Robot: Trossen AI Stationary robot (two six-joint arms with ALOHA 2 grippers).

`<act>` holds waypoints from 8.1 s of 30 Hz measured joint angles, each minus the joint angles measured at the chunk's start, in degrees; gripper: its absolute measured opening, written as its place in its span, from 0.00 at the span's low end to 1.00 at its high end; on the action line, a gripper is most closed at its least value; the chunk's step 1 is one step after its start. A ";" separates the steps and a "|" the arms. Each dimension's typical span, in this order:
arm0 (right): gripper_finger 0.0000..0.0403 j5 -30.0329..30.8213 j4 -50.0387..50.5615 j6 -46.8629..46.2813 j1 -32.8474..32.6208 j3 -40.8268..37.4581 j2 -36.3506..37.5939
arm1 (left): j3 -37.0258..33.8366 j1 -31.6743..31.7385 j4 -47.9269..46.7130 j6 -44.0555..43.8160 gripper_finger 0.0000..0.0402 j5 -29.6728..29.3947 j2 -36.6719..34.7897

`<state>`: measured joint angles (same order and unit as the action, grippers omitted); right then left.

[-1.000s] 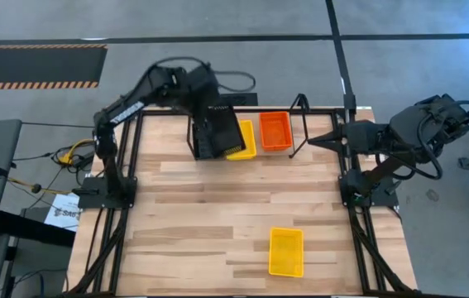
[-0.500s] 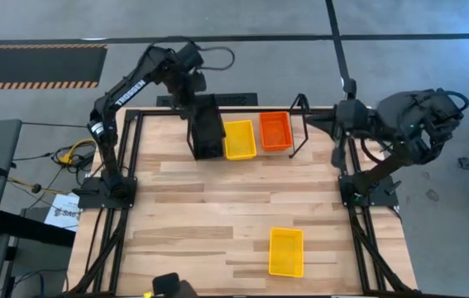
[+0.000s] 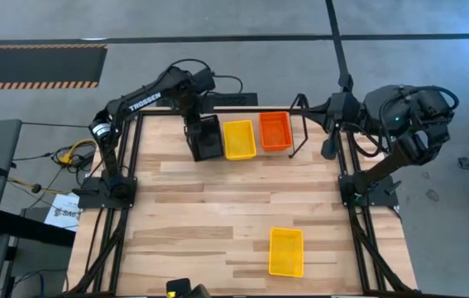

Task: Stack baskets on shelf by color
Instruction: Stack the black bin on top of the other black bin on the shelf, then stack the yellow bin on top of the other yellow bin on the shelf

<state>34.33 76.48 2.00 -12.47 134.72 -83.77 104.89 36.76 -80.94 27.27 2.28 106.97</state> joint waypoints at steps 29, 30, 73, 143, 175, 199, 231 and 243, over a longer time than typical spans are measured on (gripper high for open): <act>0.02 -0.02 0.94 -0.48 0.00 0.00 0.09 | -3.13 -0.29 3.32 -1.64 0.00 -5.79 -0.04; 0.02 -0.02 0.97 -0.48 0.00 0.00 0.09 | -3.14 -0.29 3.31 -1.70 0.00 -5.68 -0.04; 0.02 0.00 3.19 0.01 0.00 0.00 0.10 | -3.14 -0.96 10.35 -3.66 0.21 -7.91 -0.01; 0.02 -8.51 13.35 -6.39 10.49 -2.01 -4.95 | 27.21 -34.81 -9.14 -34.27 0.00 -39.03 -4.24; 0.12 -29.98 12.05 -56.07 -14.84 -35.00 -7.89 | 27.22 -70.03 -9.08 -50.36 0.00 -51.32 -10.40; 0.48 -30.14 4.53 -53.75 -19.65 -36.49 -28.80 | 27.22 -70.61 -9.08 -46.87 0.00 -48.56 -10.68; 0.32 -38.77 -32.41 -41.43 -12.85 -71.36 -19.04 | 27.22 -70.54 -9.08 -51.98 0.00 -46.14 -10.68; 0.01 -38.79 -30.99 -26.62 -6.69 -68.21 -16.62 | 27.22 -70.54 -9.08 -56.67 0.00 -46.13 -10.63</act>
<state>-4.47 45.49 -24.62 -19.16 66.50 -100.39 132.11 -33.78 -90.02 -29.40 -43.85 96.34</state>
